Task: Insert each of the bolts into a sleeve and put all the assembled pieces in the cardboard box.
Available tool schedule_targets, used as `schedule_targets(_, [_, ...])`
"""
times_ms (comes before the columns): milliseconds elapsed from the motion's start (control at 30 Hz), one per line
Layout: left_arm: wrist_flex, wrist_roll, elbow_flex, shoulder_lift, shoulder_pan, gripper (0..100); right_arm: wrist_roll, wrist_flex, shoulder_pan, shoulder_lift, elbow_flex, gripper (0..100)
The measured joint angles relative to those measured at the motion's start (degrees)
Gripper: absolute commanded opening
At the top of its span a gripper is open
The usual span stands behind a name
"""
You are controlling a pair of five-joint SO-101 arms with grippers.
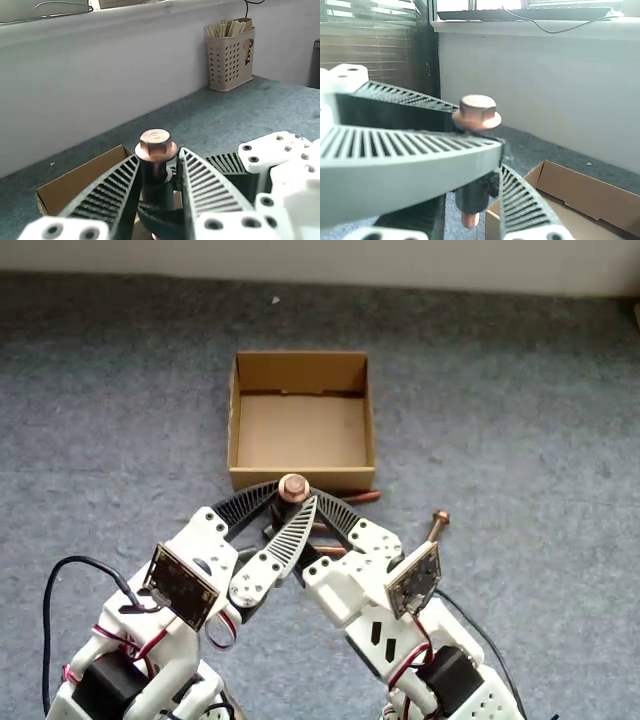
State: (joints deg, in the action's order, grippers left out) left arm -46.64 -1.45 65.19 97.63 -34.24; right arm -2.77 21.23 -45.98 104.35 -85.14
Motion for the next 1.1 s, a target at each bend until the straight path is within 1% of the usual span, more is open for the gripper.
schedule_targets(100, [0.2,0.0,0.0,0.0,1.5,17,0.0,0.0,0.1,0.0,0.0,0.5])
schedule_targets(200, [0.2,0.0,-0.5,-0.3,3.7,18,0.0,0.0,0.3,0.0,0.0,0.5])
schedule_targets(367, [-0.3,0.1,-3.7,-0.1,4.7,18,0.0,0.0,4.1,0.0,0.1,0.5])
schedule_targets(467, [-2.5,0.1,-6.7,-0.1,4.7,17,0.5,0.0,5.2,0.0,0.0,0.5])
schedule_targets(567, [-4.7,-1.3,-9.9,-0.1,5.8,17,3.3,0.0,6.5,0.0,0.0,0.5])
schedule_targets(700, [-8.6,-3.8,-12.9,0.0,12.7,15,6.4,0.0,11.6,0.0,0.0,0.5])
schedule_targets(800, [-10.1,-4.0,-12.8,0.0,20.7,14,9.1,0.0,16.2,0.0,0.0,0.5])
schedule_targets(900, [-10.1,-4.0,-9.1,0.0,28.6,11,10.7,0.0,20.0,0.0,0.0,0.5])
schedule_targets(1033, [-10.1,-4.0,-1.4,0.0,36.7,0,13.1,1.9,22.7,0.0,0.0,0.5])
schedule_targets(1100, [-10.1,-4.0,2.1,-0.2,40.1,2,15.2,3.8,22.9,0.0,0.0,0.5])
